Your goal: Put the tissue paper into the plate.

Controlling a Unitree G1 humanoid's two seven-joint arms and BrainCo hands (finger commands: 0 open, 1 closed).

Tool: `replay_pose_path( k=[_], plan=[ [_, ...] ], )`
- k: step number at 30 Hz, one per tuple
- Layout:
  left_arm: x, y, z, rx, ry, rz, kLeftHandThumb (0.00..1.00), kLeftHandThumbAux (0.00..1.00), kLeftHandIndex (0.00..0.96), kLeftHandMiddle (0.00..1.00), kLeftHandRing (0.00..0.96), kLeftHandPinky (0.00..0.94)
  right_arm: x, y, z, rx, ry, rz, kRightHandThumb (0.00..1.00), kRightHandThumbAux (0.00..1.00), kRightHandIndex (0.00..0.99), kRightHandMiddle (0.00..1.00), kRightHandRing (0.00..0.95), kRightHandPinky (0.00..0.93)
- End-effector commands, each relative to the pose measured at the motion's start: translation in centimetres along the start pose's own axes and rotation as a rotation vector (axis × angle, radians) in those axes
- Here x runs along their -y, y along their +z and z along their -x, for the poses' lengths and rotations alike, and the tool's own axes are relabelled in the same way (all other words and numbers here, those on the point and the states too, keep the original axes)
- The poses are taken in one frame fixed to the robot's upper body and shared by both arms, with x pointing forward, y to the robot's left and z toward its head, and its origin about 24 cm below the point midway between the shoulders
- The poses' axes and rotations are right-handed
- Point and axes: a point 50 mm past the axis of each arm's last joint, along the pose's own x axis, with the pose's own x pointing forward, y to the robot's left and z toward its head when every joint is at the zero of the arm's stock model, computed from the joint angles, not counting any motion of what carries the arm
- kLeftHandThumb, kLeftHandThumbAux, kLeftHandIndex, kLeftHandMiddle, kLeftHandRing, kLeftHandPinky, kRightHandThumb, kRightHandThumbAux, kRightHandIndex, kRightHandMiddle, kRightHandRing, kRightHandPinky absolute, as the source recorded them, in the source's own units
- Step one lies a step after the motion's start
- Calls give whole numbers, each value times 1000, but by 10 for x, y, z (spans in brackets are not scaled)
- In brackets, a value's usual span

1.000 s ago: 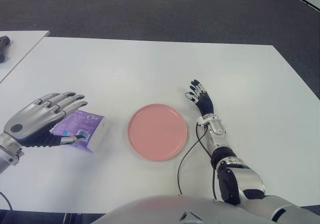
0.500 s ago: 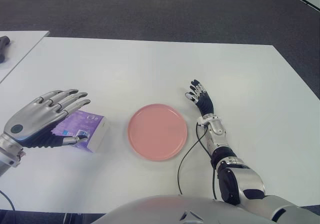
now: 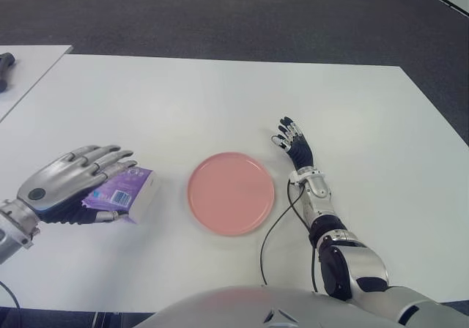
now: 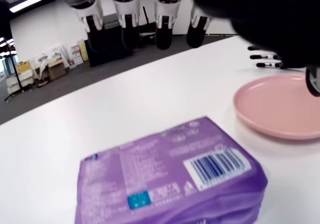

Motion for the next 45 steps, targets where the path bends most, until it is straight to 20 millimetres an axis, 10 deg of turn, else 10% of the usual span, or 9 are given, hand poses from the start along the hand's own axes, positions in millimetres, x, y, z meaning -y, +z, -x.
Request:
replay_pose_path(
  k=[1, 45],
  plan=[
    [8, -1, -2, 16, -71, -21, 108, 180, 0, 0, 0, 0, 5, -35, 25, -164, -35, -37, 98, 707, 0, 0, 0, 0],
    [47, -1, -24, 68, -171, -87, 131, 180, 0, 0, 0, 0, 8, -34, 23, -170, -36, -38, 98, 707, 0, 0, 0, 0]
  ],
)
